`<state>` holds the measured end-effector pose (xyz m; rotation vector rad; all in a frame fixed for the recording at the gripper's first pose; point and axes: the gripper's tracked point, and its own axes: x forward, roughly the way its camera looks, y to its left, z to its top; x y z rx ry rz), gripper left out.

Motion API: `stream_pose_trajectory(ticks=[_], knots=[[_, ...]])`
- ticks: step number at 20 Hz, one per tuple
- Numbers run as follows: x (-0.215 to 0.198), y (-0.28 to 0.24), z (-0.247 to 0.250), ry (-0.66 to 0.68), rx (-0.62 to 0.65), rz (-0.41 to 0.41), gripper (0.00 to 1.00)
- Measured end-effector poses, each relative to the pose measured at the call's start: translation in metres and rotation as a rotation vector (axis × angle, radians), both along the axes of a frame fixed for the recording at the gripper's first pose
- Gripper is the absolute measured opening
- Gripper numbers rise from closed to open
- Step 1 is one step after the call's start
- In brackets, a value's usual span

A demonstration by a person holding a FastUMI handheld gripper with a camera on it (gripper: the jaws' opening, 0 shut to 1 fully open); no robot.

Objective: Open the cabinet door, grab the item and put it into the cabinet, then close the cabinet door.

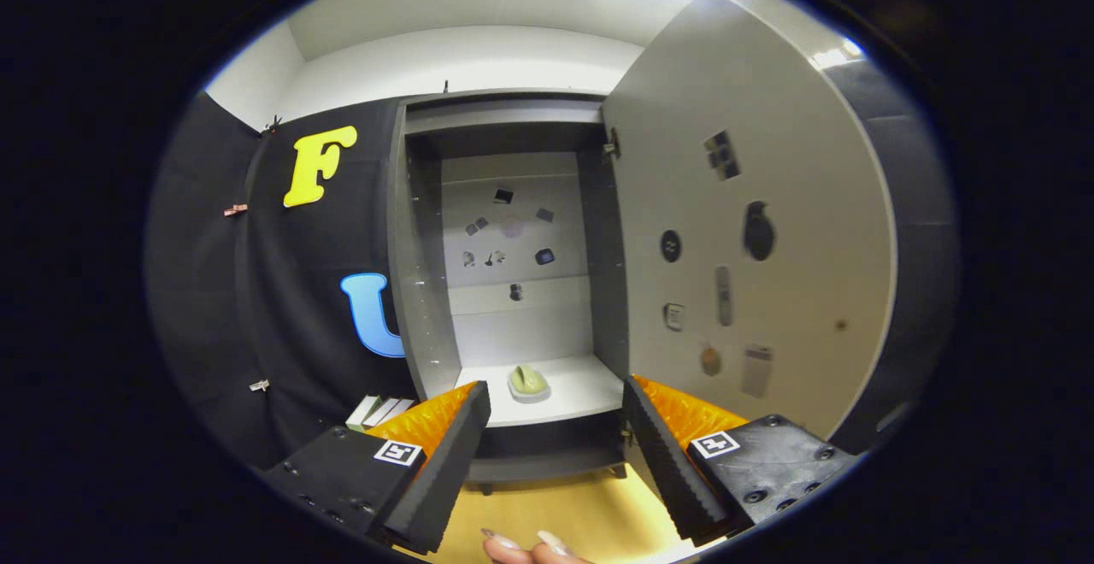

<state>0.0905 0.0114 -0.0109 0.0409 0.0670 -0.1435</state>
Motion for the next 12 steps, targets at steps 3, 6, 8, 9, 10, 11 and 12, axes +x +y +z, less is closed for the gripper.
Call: stream_pose_trajectory(ticks=[3, 6, 8, 9, 10, 11, 12], knots=[[-0.039, -0.028, 0.015, -0.024, -0.03, 0.026, 0.98], [-0.076, -0.071, 0.023, -0.014, -0.083, 0.04, 0.98], [-0.097, -0.097, 0.033, -0.038, -0.1, 0.053, 0.98], [-0.106, -0.112, 0.036, -0.05, -0.111, 0.051, 0.98], [-0.113, -0.126, 0.039, -0.061, -0.116, 0.055, 0.98], [-0.118, -0.139, 0.041, -0.069, -0.116, 0.059, 0.98], [-0.12, -0.152, 0.041, -0.07, -0.108, 0.064, 0.98]])
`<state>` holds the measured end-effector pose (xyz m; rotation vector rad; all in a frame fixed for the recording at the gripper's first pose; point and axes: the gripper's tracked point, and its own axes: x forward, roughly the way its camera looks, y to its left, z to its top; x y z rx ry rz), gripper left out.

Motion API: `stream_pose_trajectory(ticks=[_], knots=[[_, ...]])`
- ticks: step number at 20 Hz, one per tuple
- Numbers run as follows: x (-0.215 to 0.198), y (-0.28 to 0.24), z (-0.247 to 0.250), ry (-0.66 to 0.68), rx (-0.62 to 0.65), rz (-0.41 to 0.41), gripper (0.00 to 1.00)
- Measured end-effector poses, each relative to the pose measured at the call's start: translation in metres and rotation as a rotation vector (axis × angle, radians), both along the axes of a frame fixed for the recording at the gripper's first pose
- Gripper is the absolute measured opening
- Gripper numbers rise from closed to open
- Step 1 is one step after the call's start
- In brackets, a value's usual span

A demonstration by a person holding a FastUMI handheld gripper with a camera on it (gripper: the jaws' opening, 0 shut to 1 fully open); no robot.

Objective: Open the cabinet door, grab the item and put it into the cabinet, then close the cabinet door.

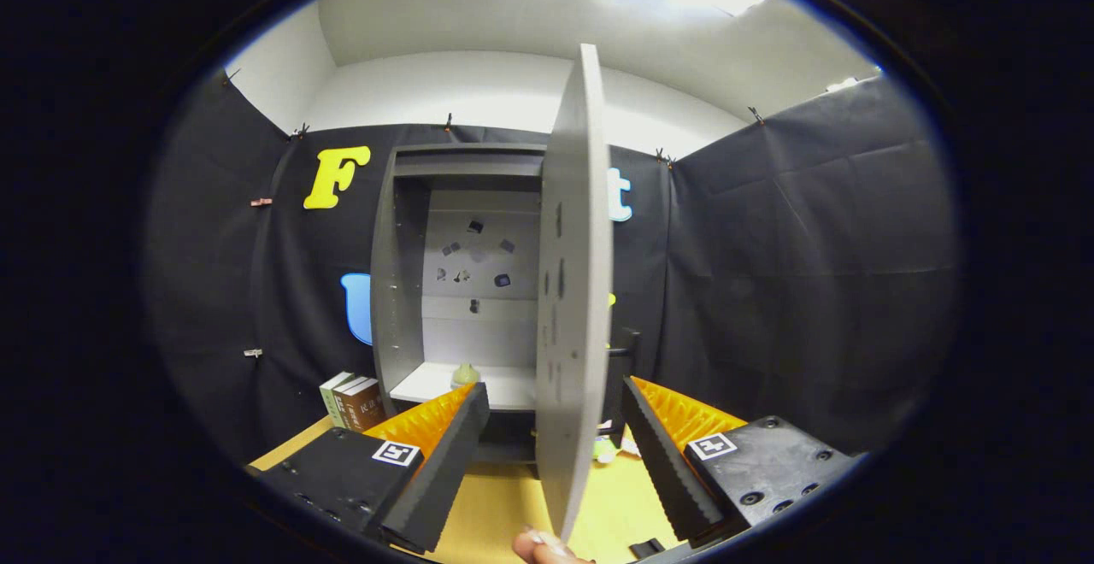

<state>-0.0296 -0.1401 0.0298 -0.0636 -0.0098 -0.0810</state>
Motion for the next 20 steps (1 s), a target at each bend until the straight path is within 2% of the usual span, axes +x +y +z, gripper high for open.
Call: stream_pose_trajectory(ticks=[5, 8, 13, 20], knots=[[0.006, -0.063, -0.009, 0.028, 0.099, -0.01, 0.98], [0.018, -0.084, -0.017, 0.042, 0.109, -0.005, 0.98], [0.042, -0.08, -0.033, 0.103, 0.136, 0.073, 0.98], [0.052, -0.054, -0.04, 0.108, 0.123, 0.119, 0.97]])
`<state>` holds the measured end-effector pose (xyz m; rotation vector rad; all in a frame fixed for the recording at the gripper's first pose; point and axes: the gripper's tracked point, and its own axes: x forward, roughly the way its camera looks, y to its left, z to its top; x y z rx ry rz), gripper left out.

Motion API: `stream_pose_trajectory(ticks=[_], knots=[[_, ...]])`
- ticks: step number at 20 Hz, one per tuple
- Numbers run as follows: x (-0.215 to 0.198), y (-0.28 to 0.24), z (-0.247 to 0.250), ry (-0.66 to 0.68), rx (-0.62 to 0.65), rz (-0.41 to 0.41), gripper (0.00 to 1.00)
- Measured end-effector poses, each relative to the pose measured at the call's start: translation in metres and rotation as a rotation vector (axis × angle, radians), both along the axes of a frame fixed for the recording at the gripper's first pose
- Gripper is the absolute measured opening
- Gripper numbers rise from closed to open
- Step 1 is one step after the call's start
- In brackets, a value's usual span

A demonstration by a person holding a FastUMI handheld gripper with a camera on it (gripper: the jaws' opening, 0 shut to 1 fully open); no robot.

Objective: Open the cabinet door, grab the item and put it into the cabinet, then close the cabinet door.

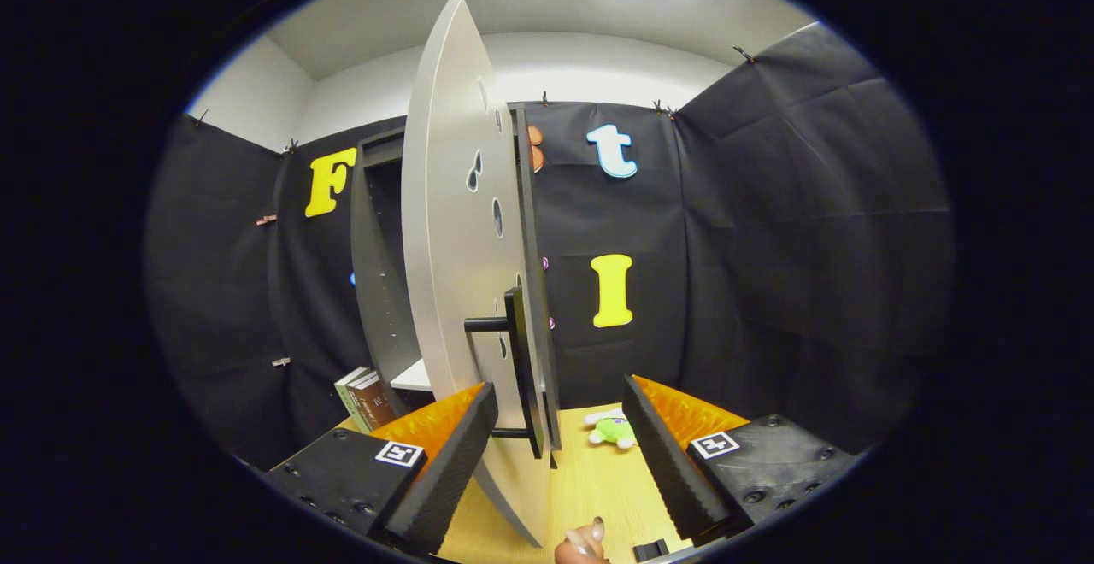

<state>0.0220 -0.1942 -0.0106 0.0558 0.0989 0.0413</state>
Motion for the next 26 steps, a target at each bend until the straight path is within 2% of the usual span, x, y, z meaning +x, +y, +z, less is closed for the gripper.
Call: stream_pose_trajectory(ticks=[5, 9, 14, 17, 20, 26], knots=[[0.005, 0.053, -0.004, -0.006, 0.003, 0.071, 0.96], [0.016, 0.099, -0.008, -0.019, -0.019, 0.078, 0.96], [0.041, 0.161, -0.017, -0.013, 0.018, 0.071, 0.96], [0.052, 0.206, -0.022, -0.011, 0.034, 0.105, 0.96], [0.063, 0.225, -0.029, -0.006, 0.001, 0.092, 0.97], [0.068, 0.234, -0.026, -0.027, 0.029, 0.072, 0.98]])
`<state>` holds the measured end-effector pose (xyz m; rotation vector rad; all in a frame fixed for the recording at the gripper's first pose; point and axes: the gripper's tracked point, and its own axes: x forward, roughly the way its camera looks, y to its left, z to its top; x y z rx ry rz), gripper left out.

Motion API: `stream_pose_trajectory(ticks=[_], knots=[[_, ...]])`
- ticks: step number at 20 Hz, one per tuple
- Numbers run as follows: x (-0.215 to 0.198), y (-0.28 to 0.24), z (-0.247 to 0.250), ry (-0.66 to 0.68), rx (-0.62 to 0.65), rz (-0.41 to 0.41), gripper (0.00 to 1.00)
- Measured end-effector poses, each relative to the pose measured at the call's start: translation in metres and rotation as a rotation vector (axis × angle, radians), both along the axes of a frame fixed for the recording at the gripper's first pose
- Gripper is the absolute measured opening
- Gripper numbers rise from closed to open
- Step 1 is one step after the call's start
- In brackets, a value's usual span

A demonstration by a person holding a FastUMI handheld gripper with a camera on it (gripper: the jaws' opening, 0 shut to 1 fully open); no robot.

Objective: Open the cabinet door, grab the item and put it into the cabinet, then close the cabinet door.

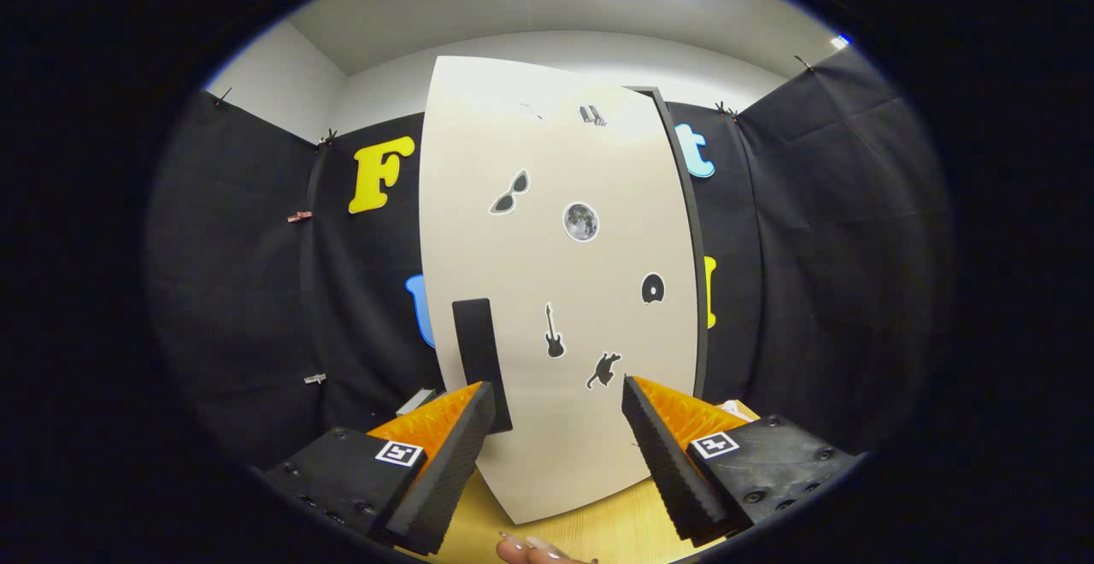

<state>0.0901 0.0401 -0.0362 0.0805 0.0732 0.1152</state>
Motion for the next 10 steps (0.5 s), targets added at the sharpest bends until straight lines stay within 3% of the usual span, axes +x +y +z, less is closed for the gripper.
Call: stream_pose_trajectory(ticks=[10], knots=[[-0.0067, -0.0034, 0.0019, -0.003, -0.055, 0.022, 0.98]])
